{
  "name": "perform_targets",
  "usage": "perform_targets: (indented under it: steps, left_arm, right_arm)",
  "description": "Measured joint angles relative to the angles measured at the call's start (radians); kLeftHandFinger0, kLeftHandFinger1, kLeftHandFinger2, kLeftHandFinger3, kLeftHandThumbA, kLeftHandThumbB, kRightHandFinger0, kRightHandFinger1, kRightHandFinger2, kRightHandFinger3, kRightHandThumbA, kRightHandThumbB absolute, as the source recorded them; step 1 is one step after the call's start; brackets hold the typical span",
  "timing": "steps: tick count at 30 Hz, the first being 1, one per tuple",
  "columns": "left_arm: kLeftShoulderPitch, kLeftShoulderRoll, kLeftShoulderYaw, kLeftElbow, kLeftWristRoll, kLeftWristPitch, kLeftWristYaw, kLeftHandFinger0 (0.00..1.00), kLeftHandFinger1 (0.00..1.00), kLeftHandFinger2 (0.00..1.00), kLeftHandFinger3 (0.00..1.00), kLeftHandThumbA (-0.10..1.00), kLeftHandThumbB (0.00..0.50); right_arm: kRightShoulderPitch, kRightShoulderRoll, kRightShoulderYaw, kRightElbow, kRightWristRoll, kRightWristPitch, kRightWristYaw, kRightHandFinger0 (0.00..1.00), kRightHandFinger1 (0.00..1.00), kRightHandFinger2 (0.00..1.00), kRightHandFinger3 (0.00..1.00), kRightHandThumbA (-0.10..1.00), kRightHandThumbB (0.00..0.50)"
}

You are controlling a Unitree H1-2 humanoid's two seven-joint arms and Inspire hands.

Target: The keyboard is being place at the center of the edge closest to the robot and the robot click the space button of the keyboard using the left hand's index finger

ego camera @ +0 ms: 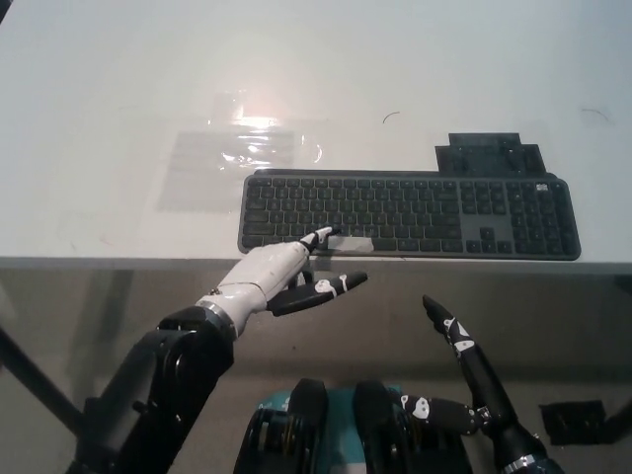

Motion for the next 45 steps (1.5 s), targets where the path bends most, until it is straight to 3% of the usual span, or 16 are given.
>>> perform_targets:
  steps: [5, 9, 19, 22, 27, 34, 37, 39, 41, 43, 44, 45]
  left_arm:
    - [-0.001, -0.005, -0.010, 0.015, 0.014, 0.000, 0.002, 0.09, 0.35, 0.42, 1.00, 1.00, 0.402]
    - [-0.008, -0.010, -0.018, 0.039, 0.023, 0.000, 0.006, 0.10, 0.34, 0.39, 1.00, 1.00, 0.401]
    - [-0.069, -0.022, -0.022, 0.181, 0.014, -0.059, 0.044, 0.16, 0.44, 0.48, 1.00, 1.00, 0.376]
    - [-0.079, -0.023, -0.023, 0.218, 0.012, -0.082, 0.056, 0.20, 0.42, 0.43, 1.00, 1.00, 0.374]
    - [-0.074, -0.029, -0.025, 0.258, 0.006, -0.124, 0.092, 0.05, 0.34, 0.36, 1.00, 1.00, 0.368]
    - [-0.039, -0.033, -0.037, 0.240, 0.001, -0.142, 0.124, 0.00, 0.35, 0.38, 1.00, 1.00, 0.389]
    - [-0.007, -0.026, -0.038, 0.172, 0.002, -0.131, 0.124, 0.02, 0.39, 0.41, 1.00, 1.00, 0.389]
    - [0.041, -0.020, -0.042, 0.076, -0.001, -0.119, 0.108, 0.02, 0.35, 0.35, 1.00, 1.00, 0.377]
    - [0.088, -0.020, -0.042, -0.003, -0.006, -0.116, 0.094, 0.00, 0.20, 0.25, 1.00, 1.00, 0.362]
    - [0.118, -0.020, -0.041, -0.072, -0.009, -0.112, 0.084, 0.00, 0.14, 0.21, 1.00, 1.00, 0.404]
    - [0.131, -0.019, -0.040, -0.108, -0.011, -0.110, 0.079, 0.00, 0.07, 0.17, 1.00, 1.00, 0.447]
    - [0.144, -0.019, -0.038, -0.148, -0.014, -0.108, 0.076, 0.00, 0.01, 0.13, 1.00, 1.00, 0.454]
  right_arm:
    - [0.000, 0.000, 0.000, 0.000, 0.000, 0.000, 0.000, 1.00, 1.00, 1.00, 1.00, 1.00, 0.423]
    - [0.000, 0.000, 0.000, 0.000, 0.000, 0.000, 0.000, 1.00, 1.00, 1.00, 1.00, 1.00, 0.427]
    - [-0.004, -0.002, 0.000, -0.001, 0.000, 0.000, 0.002, 1.00, 1.00, 1.00, 1.00, 1.00, 0.421]
    - [-0.006, -0.002, 0.000, -0.001, 0.000, 0.000, 0.002, 1.00, 1.00, 1.00, 1.00, 1.00, 0.421]
    - [-0.007, -0.004, 0.000, -0.001, 0.000, 0.000, 0.002, 1.00, 1.00, 1.00, 1.00, 1.00, 0.417]
    - [-0.008, -0.004, 0.000, -0.001, 0.000, 0.000, 0.002, 1.00, 1.00, 1.00, 1.00, 1.00, 0.411]
    - [-0.008, -0.003, 0.000, -0.001, 0.000, 0.000, 0.002, 1.00, 1.00, 1.00, 1.00, 1.00, 0.416]
    - [-0.007, -0.004, 0.000, -0.001, 0.000, 0.000, 0.002, 1.00, 1.00, 1.00, 1.00, 1.00, 0.421]
    - [-0.006, -0.004, 0.000, 0.000, 0.000, 0.000, 0.002, 1.00, 1.00, 1.00, 1.00, 1.00, 0.430]
    - [-0.006, -0.004, 0.000, 0.002, 0.000, 0.000, 0.002, 1.00, 1.00, 1.00, 1.00, 1.00, 0.431]
    - [-0.006, -0.004, 0.000, 0.003, 0.000, 0.000, 0.002, 1.00, 1.00, 1.00, 1.00, 1.00, 0.434]
    - [-0.006, -0.004, 0.000, 0.004, 0.000, 0.000, 0.002, 1.00, 1.00, 1.00, 1.00, 1.00, 0.429]
